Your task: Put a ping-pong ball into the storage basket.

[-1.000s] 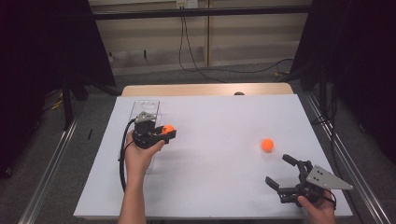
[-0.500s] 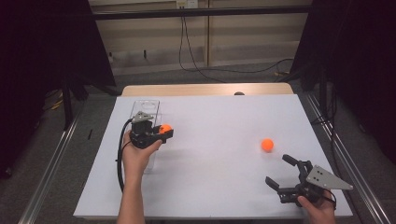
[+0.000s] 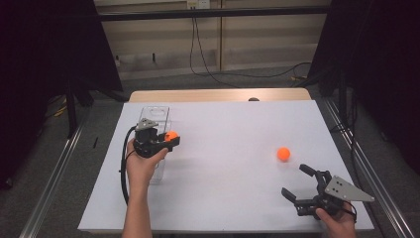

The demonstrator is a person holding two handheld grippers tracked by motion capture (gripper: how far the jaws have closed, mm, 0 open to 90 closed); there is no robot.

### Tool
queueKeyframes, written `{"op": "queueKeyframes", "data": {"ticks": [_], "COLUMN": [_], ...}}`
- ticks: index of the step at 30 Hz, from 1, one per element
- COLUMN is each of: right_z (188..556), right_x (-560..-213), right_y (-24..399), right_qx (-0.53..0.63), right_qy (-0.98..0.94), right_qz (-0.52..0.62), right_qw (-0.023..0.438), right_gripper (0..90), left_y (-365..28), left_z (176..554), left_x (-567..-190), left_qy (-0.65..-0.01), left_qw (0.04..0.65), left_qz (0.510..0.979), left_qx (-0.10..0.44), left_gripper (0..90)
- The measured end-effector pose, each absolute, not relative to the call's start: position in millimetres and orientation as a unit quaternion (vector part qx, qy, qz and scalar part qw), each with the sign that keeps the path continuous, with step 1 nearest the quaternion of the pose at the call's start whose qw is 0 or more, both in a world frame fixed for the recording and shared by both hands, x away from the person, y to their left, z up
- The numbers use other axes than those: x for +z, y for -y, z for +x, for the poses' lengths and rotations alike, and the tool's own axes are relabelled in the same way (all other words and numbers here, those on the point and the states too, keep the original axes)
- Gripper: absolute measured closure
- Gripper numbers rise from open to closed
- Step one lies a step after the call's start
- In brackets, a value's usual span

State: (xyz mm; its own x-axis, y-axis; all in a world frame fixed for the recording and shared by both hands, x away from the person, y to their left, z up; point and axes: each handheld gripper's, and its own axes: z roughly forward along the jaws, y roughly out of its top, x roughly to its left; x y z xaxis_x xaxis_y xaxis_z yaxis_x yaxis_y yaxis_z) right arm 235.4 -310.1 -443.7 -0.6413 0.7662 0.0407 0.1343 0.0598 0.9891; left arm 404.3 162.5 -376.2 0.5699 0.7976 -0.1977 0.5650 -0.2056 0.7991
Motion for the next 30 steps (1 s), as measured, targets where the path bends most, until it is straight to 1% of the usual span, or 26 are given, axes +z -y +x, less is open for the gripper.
{"op": "queueKeyframes", "data": {"ticks": [30], "right_z": [235], "right_x": [-443], "right_y": [310], "right_qx": [0.601], "right_qy": [-0.678], "right_qz": [0.332], "right_qw": [0.262], "right_gripper": [1.8], "left_y": [-180], "left_z": [402], "left_x": [-373], "left_qy": [-0.459], "left_qw": [0.439], "left_qz": [0.757], "left_qx": [0.154], "left_gripper": [50.9]}}
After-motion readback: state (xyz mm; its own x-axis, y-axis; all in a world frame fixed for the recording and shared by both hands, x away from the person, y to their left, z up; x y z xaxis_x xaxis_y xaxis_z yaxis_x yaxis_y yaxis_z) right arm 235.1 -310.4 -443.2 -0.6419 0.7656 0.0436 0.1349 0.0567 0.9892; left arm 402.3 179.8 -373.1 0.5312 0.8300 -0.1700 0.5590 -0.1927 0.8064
